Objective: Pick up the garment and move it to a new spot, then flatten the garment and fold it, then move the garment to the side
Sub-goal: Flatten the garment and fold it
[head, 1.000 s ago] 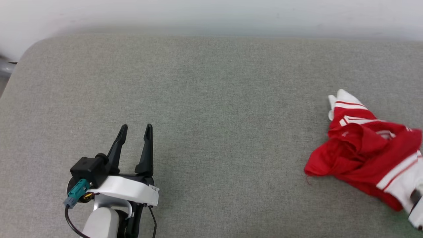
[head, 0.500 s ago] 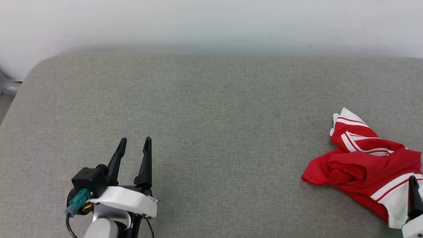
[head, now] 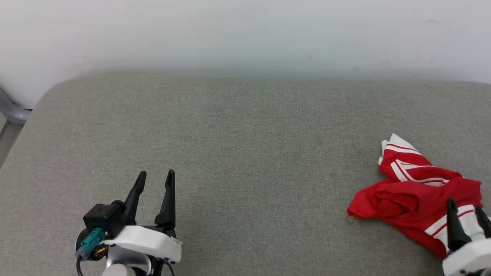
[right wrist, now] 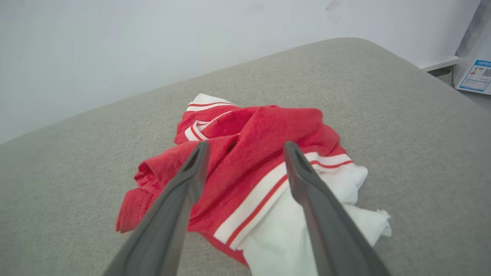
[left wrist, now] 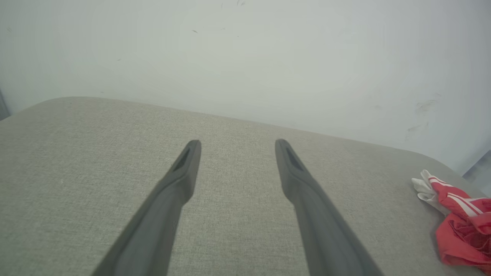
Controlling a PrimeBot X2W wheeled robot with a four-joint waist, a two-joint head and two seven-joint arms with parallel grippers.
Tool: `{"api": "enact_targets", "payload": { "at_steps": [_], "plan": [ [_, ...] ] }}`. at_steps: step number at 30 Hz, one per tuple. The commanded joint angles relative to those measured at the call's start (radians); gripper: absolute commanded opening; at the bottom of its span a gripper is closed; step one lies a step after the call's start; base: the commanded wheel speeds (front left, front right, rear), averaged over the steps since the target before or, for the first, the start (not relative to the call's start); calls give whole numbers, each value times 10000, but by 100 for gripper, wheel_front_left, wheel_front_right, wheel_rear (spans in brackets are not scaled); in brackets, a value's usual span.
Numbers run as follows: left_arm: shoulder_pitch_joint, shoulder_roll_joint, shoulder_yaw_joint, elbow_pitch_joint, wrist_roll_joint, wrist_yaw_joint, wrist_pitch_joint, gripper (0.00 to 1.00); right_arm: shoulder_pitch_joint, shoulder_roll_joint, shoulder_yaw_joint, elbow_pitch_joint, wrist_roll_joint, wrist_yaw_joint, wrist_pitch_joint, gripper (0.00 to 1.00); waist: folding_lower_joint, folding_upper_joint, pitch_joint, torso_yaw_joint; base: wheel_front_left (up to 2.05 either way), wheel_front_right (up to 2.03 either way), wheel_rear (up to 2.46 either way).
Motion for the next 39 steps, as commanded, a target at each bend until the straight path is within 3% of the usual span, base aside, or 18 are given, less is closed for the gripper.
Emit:
{"api": "enact_targets", "payload": {
  "at_steps": [1,7,14,22,28,29,30,34,39],
  "plan": [
    [127,20,-23,-105,-31,60,21,100,-328,14,255,-194,-114,-7,419,100,1,0,71,-24,0,0,0],
    [-270,93,-92,-372,-61,17,65,100,-1865,-755,1615,-541,-140,-7,3092,100,1,0,687,89,0,0,0],
    [-869,95,-313,-285,-106,-157,-60,100,-4049,-1987,2591,479,-24,-7,6388,100,1,0,1628,646,0,0,0],
    [-1399,-50,-398,105,-251,-277,-300,100,-5097,-2577,2973,1964,-235,-9,8074,100,1,0,2431,1095,0,0,0],
    [-1571,-88,-380,358,-283,-344,-388,100,-4660,-2224,2563,3146,-364,-12,9200,100,1,0,2567,1160,0,0,0],
    [-1586,-89,-355,384,-280,-356,-400,100,-4560,-2175,2495,3260,-403,-12,9321,38,1,0,2558,1148,0,0,0],
    [-1593,-92,-336,423,-270,-365,-410,100,-4482,-2101,2399,3362,-375,-12,9409,0,1,0,2531,1128,0,0,0],
    [-1594,-106,-301,496,-219,-378,-420,100,-4533,-1995,2434,3209,-197,-6,9201,0,1,0,2398,1065,0,0,0],
    [-1447,-70,-280,567,-135,-380,-432,100,-5226,-2063,3049,2040,103,-6,7991,0,1,0,2000,871,0,0,0]
  ]
}}
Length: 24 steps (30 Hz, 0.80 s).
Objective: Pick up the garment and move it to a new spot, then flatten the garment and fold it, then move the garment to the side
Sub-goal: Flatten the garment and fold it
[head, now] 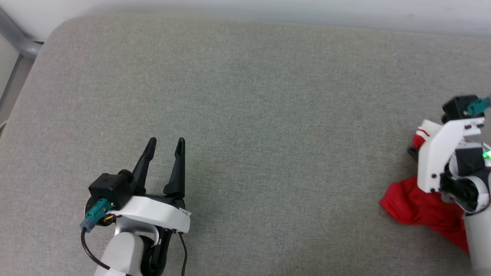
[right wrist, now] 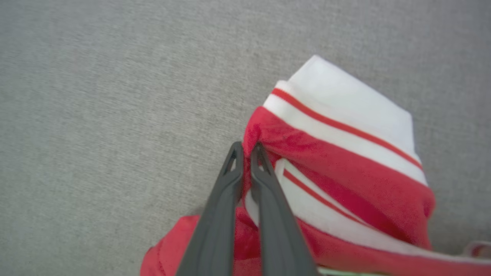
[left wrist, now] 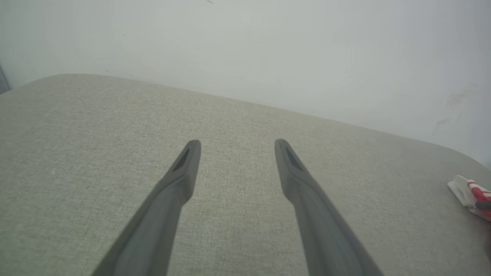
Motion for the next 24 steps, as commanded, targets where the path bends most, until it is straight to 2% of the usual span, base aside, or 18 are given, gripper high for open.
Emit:
{"api": "enact_targets", "payload": {
  "at_steps": [1,9,10,15,19,24],
  "plan": [
    [85,24,10,-10,16,4,-67,100,-193,56,175,-258,116,-5,-156,0,-1,0,-200,-130,0,0,0],
    [360,68,-43,-43,98,87,-70,100,-213,165,2068,-2429,829,-4,-1347,0,-1,0,-809,-387,0,0,0],
    [400,97,-56,-61,82,104,-61,100,-83,196,2510,-2979,1000,-4,-1637,0,-1,0,-878,-416,0,0,0],
    [454,92,-129,-111,45,129,-15,100,605,399,3726,-3966,1516,-4,-2117,0,-1,0,-956,-440,0,0,0],
    [500,68,-203,-108,12,117,-10,100,1546,490,4818,-3967,2073,-4,-2157,0,-1,0,-925,-396,0,0,0],
    [497,30,-300,-17,-72,88,-17,100,2850,824,5606,-3124,2614,-4,-2443,0,-1,0,-897,-299,0,0,0]
  ]
}}
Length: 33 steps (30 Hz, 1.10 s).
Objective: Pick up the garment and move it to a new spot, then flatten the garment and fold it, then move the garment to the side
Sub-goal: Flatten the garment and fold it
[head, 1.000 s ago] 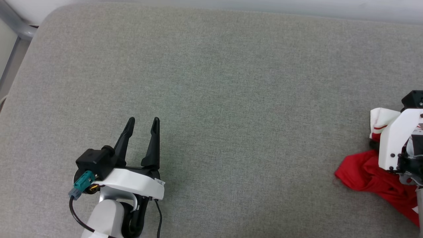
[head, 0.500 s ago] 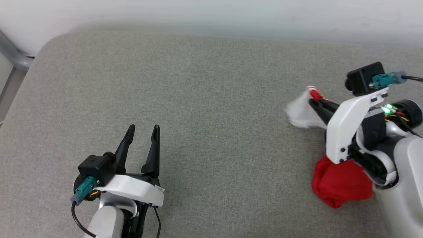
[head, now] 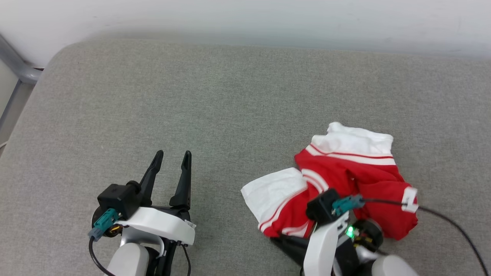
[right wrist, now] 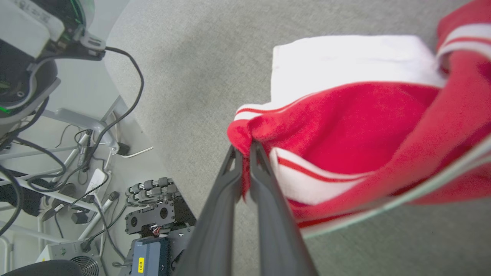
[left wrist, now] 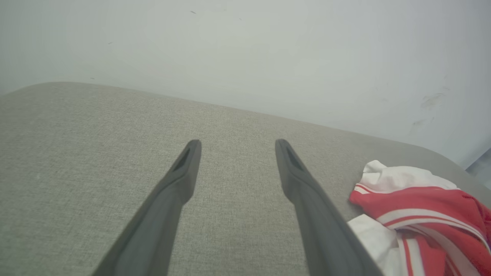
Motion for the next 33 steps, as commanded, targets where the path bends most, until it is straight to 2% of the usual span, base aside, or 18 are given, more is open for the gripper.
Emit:
{"api": "enact_targets", "payload": {
  "at_steps": [1,2,3,4,11,15,24,33],
  "plan": [
    [78,-8,-19,29,-25,-5,-32,100,240,133,112,154,63,-4,-195,0,1,0,-11,30,0,0,0],
    [87,-3,-29,50,-39,-7,-34,100,332,211,89,258,95,-5,-445,9,1,0,-33,39,0,0,0],
    [123,-3,-48,82,-47,-8,-37,100,424,238,65,356,50,-5,-693,49,1,0,-98,50,0,0,0],
    [162,-3,-55,101,-52,1,-38,100,516,281,33,361,-30,-4,-1048,100,1,0,-135,56,0,0,0],
    [412,89,-102,275,-66,71,5,100,697,502,-157,-221,-488,-5,-3882,100,1,0,-639,13,0,0,0],
    [556,131,-121,206,-37,176,51,100,942,619,-777,-362,-951,-5,-4936,100,1,0,-961,8,0,0,0],
    [808,243,-123,-79,-101,347,185,100,1748,1236,-3661,-697,-2162,-5,-5584,100,1,0,-1233,-77,0,0,0],
    [812,412,-153,-274,-130,382,355,100,2282,1398,-6110,-994,-2769,-5,-5408,100,1,0,-1175,-332,0,0,0]
  ]
}}
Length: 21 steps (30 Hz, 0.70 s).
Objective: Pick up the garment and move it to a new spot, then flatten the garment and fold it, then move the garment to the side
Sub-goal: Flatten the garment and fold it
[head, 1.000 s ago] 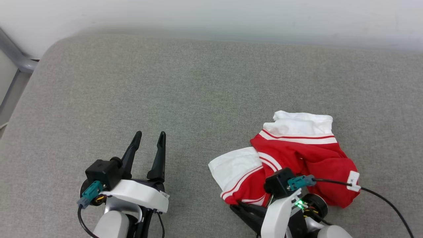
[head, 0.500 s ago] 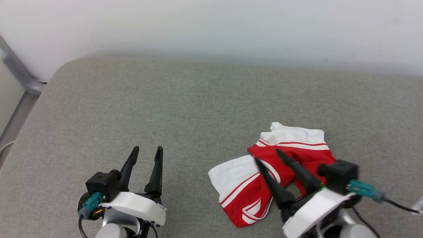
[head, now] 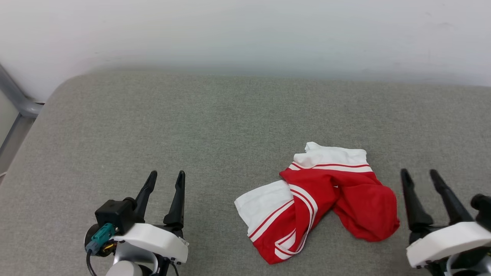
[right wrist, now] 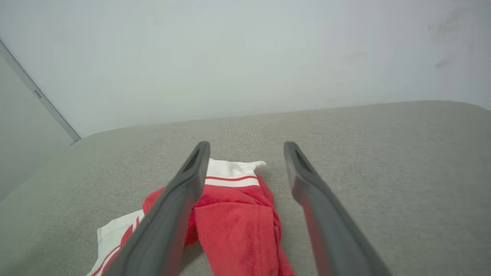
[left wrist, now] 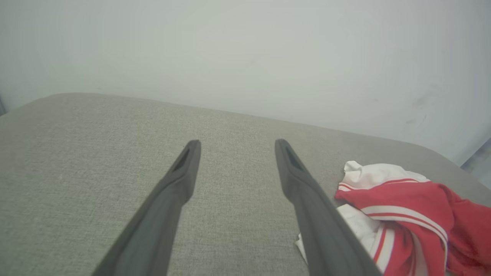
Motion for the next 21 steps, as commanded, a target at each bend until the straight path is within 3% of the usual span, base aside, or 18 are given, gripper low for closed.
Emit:
{"api": "enact_targets", "payload": {
  "at_steps": [1,6,9,10,16,21],
  "plan": [
    [-2,84,-89,-13,-41,-59,189,100,124,57,-223,-133,-167,-7,5,100,1,0,37,-74,0,0,0],
    [-452,268,-544,91,-232,-295,1459,100,328,57,-622,-395,-187,-7,173,100,1,0,227,-157,0,0,0],
    [-1172,516,-1301,76,-489,-532,3296,100,264,55,-603,-571,-264,-7,331,100,1,0,504,-311,0,0,0],
    [-1172,516,-1301,76,-489,-532,3296,100,264,55,-603,-571,-264,-7,331,100,1,0,504,-311,0,0,0],
    [-2211,1032,-2613,142,-1044,-672,6038,100,-34,54,-534,-631,-235,-7,222,100,1,0,1021,-725,0,0,0],
    [-2835,1631,-3785,360,-1412,-697,7727,100,-189,53,-446,-477,-38,-7,88,100,1,0,1418,-1068,0,0,0]
  ]
}}
